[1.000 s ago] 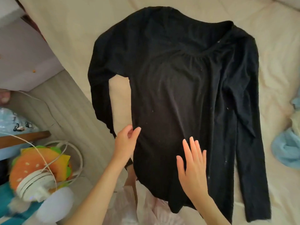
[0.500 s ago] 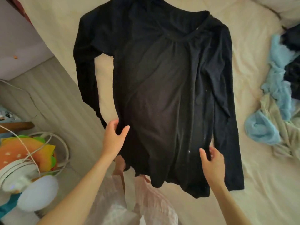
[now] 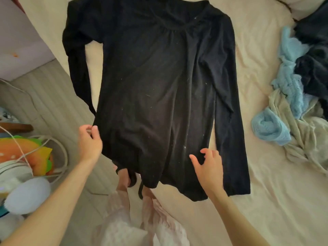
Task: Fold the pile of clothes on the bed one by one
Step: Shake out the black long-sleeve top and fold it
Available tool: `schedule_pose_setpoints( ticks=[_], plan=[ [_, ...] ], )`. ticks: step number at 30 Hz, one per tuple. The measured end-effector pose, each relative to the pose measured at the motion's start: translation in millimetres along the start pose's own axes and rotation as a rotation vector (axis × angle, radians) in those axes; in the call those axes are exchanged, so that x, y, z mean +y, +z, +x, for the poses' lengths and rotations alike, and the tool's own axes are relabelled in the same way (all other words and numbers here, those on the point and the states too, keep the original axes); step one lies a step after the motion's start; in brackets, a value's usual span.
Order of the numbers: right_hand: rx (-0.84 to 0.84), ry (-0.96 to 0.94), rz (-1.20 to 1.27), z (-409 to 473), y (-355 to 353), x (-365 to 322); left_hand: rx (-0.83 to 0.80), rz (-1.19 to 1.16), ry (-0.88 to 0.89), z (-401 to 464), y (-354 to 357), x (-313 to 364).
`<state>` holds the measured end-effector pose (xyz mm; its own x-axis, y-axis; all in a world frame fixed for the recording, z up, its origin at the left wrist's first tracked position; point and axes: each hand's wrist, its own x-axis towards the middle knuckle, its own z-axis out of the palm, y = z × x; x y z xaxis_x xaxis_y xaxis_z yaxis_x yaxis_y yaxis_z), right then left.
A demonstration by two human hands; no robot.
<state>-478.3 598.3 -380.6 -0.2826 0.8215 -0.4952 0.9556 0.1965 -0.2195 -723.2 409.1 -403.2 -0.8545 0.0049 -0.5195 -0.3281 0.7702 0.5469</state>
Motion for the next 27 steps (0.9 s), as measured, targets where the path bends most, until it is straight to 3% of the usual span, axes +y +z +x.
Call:
schedule_pose_setpoints(
  ticks=[2,5,13,15,21,24,27],
  plan=[
    [-0.052,0.108,-0.020,1.8,1.8,1.5,-0.014,0.089,0.084,-18.5,5.8,-3.9],
    [-0.059,0.092,0.029,4.3,5.4,6.6,-0.019,0.263,0.331,-60.0,20.1,-7.2],
    [-0.008,0.267,0.741,1.7,-21.0,45.6,-0.410,0.477,0.846,-169.7,89.0,0.2],
    [0.014,0.339,0.840,0.7,-23.9,53.8,-0.496,0.597,0.865,-186.2,103.0,-1.2],
    [0.168,0.350,0.728,0.5,-27.5,67.1,-0.550,0.747,0.870,-209.4,123.0,9.8],
    [0.151,0.295,0.694,5.4,-31.7,70.8,-0.530,0.778,0.961,-223.6,131.7,11.6],
    [0.112,0.226,0.554,9.9,-36.6,76.1,-0.491,0.791,0.898,-230.3,140.1,12.6]
  ],
)
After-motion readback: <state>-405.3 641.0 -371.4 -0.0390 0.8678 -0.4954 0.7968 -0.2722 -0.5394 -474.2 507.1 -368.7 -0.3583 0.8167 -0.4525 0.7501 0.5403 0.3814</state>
